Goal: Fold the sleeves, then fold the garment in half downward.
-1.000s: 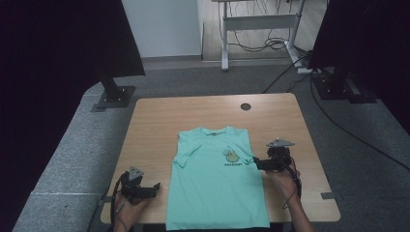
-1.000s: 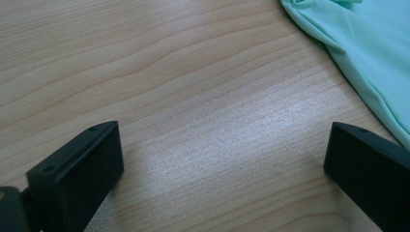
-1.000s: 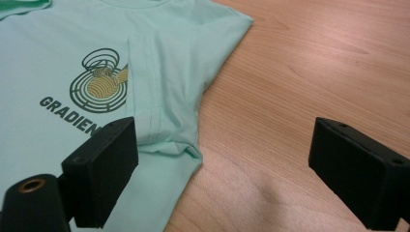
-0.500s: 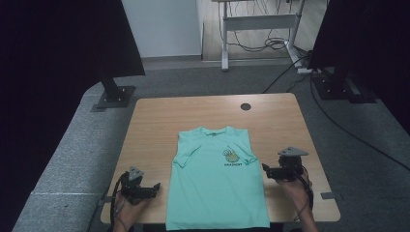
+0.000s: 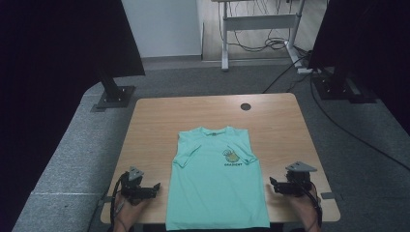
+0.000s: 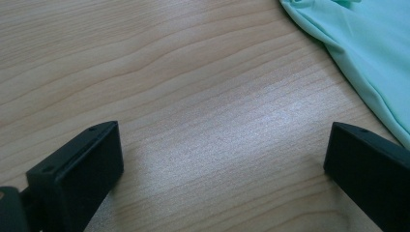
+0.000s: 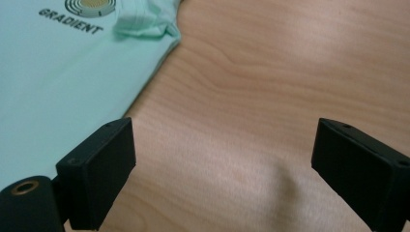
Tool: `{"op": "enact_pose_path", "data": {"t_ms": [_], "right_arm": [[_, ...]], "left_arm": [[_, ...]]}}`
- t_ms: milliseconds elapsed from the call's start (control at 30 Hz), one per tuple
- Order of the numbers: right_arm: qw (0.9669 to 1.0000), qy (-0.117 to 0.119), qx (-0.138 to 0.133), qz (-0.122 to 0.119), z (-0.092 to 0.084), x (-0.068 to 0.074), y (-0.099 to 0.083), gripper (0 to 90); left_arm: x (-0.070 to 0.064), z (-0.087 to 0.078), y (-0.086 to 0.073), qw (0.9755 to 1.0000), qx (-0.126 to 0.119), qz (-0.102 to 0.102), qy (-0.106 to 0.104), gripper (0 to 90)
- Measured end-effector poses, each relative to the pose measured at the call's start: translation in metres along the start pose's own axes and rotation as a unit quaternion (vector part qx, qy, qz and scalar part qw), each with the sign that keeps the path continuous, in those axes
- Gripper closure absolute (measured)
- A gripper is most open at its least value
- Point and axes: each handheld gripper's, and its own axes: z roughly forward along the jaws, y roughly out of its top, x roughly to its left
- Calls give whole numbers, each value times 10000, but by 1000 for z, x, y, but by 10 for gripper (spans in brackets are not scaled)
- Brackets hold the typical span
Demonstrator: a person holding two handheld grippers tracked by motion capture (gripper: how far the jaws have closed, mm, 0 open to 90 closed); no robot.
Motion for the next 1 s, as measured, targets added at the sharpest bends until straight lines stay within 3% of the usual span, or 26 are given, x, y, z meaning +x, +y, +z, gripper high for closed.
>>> {"op": "enact_pose_path", "data": {"t_ms": [167,300,1000], "right_arm": [[9998,-127,175,-28,3,0,-10,65],[9997,-126,209,88,5,-2,-12,26],[9997,-99,221,70,5,-1,-12,14]], "left_arm": [[0,0,0,10000,0,0,0,4],[0,0,0,10000,0,2,0,4],[0,0,0,10000,5,47,-56,0]]}}
